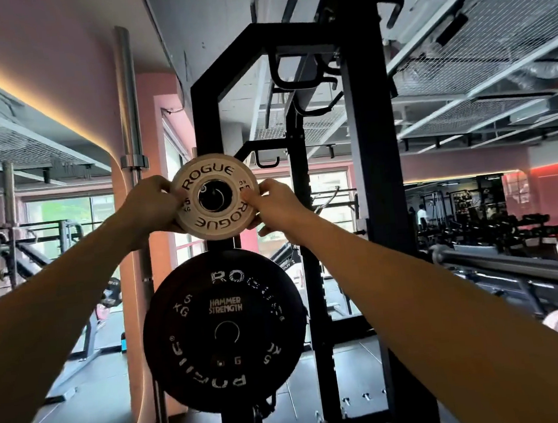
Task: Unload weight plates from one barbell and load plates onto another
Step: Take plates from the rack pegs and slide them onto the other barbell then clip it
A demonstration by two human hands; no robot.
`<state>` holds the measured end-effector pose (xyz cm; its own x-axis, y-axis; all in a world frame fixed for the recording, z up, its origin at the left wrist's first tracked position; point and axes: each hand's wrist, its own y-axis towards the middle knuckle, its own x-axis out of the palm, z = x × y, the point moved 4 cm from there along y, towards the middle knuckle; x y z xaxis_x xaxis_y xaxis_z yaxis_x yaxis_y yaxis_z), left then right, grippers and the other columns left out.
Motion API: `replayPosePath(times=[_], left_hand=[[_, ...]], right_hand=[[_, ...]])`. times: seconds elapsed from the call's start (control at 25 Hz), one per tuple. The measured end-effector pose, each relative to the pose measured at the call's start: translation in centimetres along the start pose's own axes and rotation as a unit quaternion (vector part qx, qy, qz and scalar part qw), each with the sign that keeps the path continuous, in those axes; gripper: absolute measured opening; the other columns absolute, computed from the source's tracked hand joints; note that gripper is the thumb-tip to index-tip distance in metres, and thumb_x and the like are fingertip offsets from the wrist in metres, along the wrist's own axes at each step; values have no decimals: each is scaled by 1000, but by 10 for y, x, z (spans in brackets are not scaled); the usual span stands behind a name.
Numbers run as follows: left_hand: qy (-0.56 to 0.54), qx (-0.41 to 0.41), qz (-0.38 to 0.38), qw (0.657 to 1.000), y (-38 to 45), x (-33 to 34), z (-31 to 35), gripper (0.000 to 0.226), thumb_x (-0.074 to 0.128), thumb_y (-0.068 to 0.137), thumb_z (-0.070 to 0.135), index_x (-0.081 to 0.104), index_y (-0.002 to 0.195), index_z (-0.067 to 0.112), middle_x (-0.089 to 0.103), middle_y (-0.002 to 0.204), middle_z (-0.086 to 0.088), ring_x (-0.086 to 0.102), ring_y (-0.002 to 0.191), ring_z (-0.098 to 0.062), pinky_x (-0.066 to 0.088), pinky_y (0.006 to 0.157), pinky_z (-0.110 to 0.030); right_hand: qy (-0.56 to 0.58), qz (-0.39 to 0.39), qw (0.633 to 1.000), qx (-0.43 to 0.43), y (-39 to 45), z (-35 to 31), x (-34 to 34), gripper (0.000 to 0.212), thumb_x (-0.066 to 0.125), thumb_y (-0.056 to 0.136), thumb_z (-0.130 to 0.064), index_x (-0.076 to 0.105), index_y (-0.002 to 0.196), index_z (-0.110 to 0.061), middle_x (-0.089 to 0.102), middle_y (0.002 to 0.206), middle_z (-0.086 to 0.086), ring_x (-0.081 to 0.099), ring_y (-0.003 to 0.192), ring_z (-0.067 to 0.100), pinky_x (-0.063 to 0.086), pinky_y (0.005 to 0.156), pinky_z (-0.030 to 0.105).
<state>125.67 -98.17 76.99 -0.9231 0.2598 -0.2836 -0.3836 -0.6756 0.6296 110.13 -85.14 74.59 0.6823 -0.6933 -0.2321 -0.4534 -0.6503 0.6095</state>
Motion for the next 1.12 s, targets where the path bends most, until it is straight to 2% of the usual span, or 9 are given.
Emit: replayPosePath(times=[0.16, 0.28, 0.56, 0.72, 0.76, 0.88, 1.04, 1.12], left_hand=[[1, -8, -1, 1000, -45, 0, 26, 17, 54, 96, 11, 51, 110, 0, 65, 90, -20, 69, 69, -32, 60, 50, -39], [0, -9, -9, 1000, -79, 1, 49, 17, 55, 97, 11, 51, 110, 2, 65, 93, -20, 70, 71, -32, 60, 52, -40], [-4, -9, -40, 999, -157, 15, 102, 11, 57, 96, 13, 52, 104, 7, 65, 101, -19, 71, 79, -34, 61, 58, -45], [7, -2, -50, 999, -196, 34, 135, 7, 60, 94, 17, 55, 96, 13, 66, 104, -16, 68, 90, -35, 59, 75, -52], [6, -1, -57, 998, -204, 43, 144, 8, 60, 94, 17, 56, 99, 12, 66, 104, -16, 68, 90, -35, 60, 74, -52], [-13, -17, -85, 996, -222, 73, 170, 21, 56, 97, 13, 52, 114, 2, 65, 103, -18, 70, 81, -32, 61, 56, -43], [-18, -23, -99, 995, -240, 130, 194, 16, 56, 97, 12, 51, 108, 2, 66, 99, -21, 70, 66, -26, 57, 44, -33], [-20, -25, -97, 995, -243, 164, 203, 14, 57, 97, 12, 51, 105, 3, 66, 98, -22, 70, 65, -27, 58, 45, -35]], right_hand=[[-11, -8, 1000, 3, -42, -16, -20, 14, 52, 98, -23, 48, 95, -10, 64, 86, 16, 58, 55, 21, 42, 42, 24], [-12, -3, 1000, 9, -73, -27, -38, 17, 53, 98, -23, 48, 101, -7, 64, 84, 16, 57, 56, 21, 41, 38, 21], [-21, -8, 999, 30, -154, -53, -90, 28, 52, 99, -23, 49, 114, 0, 66, 87, 16, 60, 56, 20, 48, 46, 30], [-25, -9, 999, 36, -196, -65, -133, 25, 53, 98, -23, 50, 111, -1, 67, 81, 14, 61, 55, 20, 51, 50, 33], [-24, -8, 999, 37, -204, -67, -146, 23, 53, 98, -23, 50, 109, -2, 67, 81, 14, 61, 54, 20, 51, 48, 33], [-19, -8, 999, 42, -220, -65, -185, 15, 52, 98, -22, 51, 102, -7, 67, 84, 14, 62, 56, 21, 51, 47, 30], [-18, -14, 999, 46, -234, -46, -245, 18, 53, 98, -20, 51, 104, -4, 68, 81, 15, 62, 59, 23, 55, 51, 32], [-22, -12, 998, 50, -237, -32, -277, 21, 54, 98, -20, 50, 105, -1, 67, 79, 17, 62, 58, 25, 56, 53, 34]])
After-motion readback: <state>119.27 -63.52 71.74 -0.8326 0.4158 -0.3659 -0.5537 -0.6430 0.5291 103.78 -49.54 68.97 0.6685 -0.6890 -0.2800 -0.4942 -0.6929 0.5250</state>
